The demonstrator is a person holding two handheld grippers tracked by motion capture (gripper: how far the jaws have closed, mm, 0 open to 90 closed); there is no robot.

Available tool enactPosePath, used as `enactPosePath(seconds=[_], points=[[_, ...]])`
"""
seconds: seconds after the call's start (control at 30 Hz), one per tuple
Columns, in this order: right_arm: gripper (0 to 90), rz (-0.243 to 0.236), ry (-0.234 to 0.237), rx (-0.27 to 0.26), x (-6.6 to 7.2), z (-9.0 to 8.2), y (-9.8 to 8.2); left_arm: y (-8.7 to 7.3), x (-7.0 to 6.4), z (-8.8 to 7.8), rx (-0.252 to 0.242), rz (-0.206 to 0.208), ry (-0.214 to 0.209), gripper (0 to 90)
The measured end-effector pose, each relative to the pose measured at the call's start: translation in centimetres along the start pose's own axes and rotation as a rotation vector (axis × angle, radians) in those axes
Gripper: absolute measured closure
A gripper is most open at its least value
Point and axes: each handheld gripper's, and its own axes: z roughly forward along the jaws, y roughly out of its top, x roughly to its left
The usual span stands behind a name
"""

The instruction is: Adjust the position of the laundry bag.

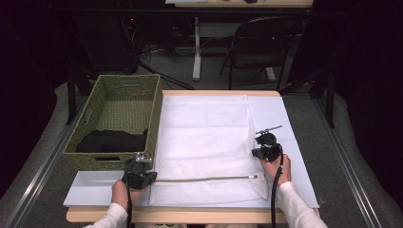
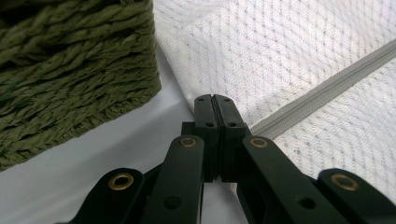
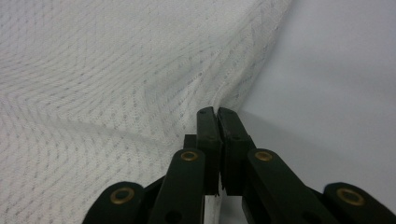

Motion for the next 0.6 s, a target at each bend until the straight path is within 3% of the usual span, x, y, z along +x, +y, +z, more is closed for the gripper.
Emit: enactPosePath(seconds=[0.1,0.17,0.33,0.4,0.53,0.57,0.6], points=[[88.4,-0.003,-0.005,-0.004,-0.2,0.0,0.0,0.0,0.0,0.0,-0.001,-0.002,0.001,89.2],[83.5,-0.010,0.001,-0.001,-0.2,-0.1,0.0,0.0,0.0,-0.1,0.000,0.002,-0.002,87.4],[62.3,-0.028,0.032,-0.013,-0.2,-1.2,-0.2,-0.1,-0.1,-0.8,-0.002,0.002,-0.055,66.5],[52.9,-0.036,0.047,-0.023,-0.4,-1.8,-0.4,-0.2,-0.4,-1.0,-0.001,0.014,-0.060,55.6],[35.8,-0.046,0.067,-0.021,-0.6,-3.3,-1.2,0.0,-0.9,-1.7,-0.008,0.057,-0.092,42.5],[32.9,-0.047,0.077,-0.021,-0.7,-3.6,-1.5,-0.1,-1.0,-2.0,-0.010,0.085,-0.093,38.9],[28.1,-0.048,0.078,-0.018,-0.7,-4.0,-1.8,-0.2,-1.1,-2.2,-0.015,0.084,-0.098,37.1]])
